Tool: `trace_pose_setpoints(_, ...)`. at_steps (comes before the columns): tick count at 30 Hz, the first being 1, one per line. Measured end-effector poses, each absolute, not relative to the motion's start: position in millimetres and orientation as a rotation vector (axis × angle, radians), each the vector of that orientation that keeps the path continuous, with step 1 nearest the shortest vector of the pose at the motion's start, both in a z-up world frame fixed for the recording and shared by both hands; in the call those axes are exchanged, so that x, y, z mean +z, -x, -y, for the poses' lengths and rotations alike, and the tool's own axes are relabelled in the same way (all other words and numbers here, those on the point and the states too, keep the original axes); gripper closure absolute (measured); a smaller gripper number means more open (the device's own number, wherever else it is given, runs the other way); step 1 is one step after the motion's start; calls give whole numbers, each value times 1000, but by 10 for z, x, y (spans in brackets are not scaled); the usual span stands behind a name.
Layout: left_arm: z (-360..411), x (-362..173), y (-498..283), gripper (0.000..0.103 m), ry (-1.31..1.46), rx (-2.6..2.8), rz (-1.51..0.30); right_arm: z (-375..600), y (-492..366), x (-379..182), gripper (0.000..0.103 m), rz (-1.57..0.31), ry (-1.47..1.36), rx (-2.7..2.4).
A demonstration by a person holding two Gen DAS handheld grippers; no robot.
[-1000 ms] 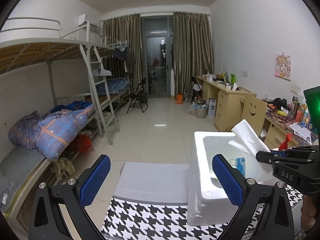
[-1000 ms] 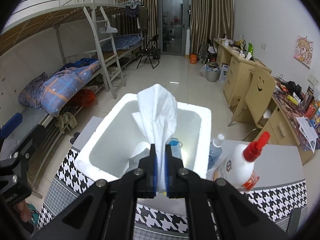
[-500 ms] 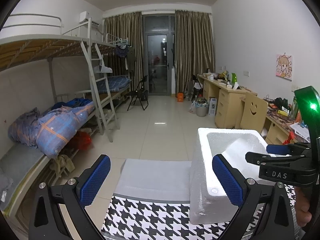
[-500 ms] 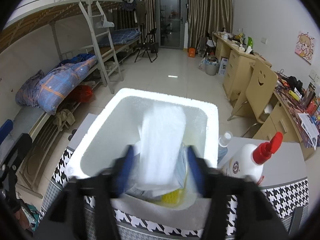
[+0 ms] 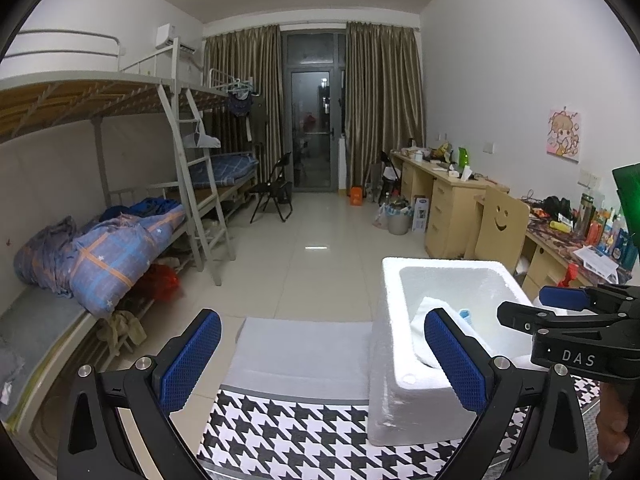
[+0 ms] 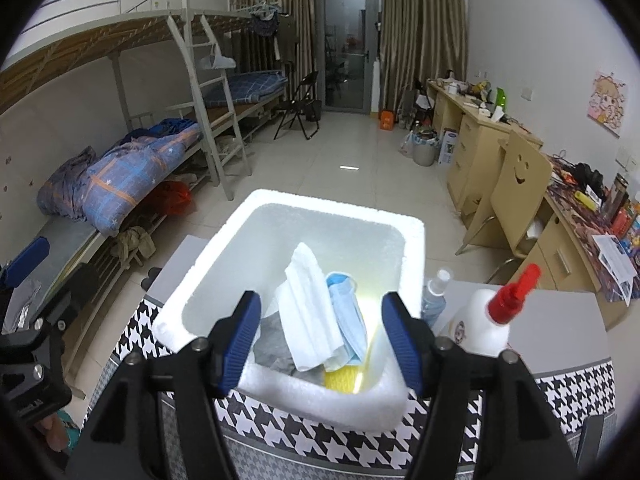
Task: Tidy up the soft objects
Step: 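Withdraw both open tools from the foam box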
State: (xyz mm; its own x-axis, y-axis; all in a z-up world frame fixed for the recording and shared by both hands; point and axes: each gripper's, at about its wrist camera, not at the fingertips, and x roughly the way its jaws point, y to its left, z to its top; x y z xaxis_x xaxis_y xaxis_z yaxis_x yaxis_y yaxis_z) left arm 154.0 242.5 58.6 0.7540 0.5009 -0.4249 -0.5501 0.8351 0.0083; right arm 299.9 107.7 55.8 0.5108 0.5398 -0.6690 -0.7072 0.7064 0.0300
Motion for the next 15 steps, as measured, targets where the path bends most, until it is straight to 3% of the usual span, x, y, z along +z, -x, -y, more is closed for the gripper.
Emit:
trace_pose_setpoints(1, -2388, 592, -1545, 1, 117, 572, -428, -1045, -2979, 576, 34, -704, 254, 760)
trace_pose_setpoints(6, -2308, 610, -1504, 1, 114, 567, -426, -921, -2865, 661, 11, -628, 256, 741)
trace_pose_setpoints(15, -2186, 690, -1412, 1, 102, 560, -415, -767, -2745, 711, 10, -603, 256, 748)
